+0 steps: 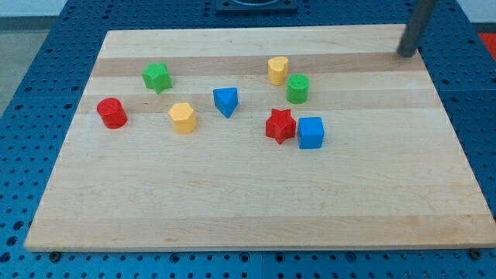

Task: Move your arm to the top right of the blue cube

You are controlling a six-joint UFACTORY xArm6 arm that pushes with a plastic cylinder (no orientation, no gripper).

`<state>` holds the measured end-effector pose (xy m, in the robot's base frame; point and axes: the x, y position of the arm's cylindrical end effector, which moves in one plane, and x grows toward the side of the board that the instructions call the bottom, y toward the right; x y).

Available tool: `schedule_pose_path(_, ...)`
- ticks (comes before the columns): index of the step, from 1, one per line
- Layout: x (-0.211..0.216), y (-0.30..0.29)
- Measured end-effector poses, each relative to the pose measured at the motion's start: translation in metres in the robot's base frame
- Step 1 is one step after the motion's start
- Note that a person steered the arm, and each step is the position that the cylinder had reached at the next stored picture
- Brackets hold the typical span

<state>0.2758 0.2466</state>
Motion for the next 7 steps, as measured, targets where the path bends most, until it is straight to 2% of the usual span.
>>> schedule_pose_path(1, 0.000, -0.049)
schedule_pose_path(2, 0.001, -0.055)
schedule_pose_path(4, 0.070, -0.059)
schedule_pose_path(7, 0.069, -0.066)
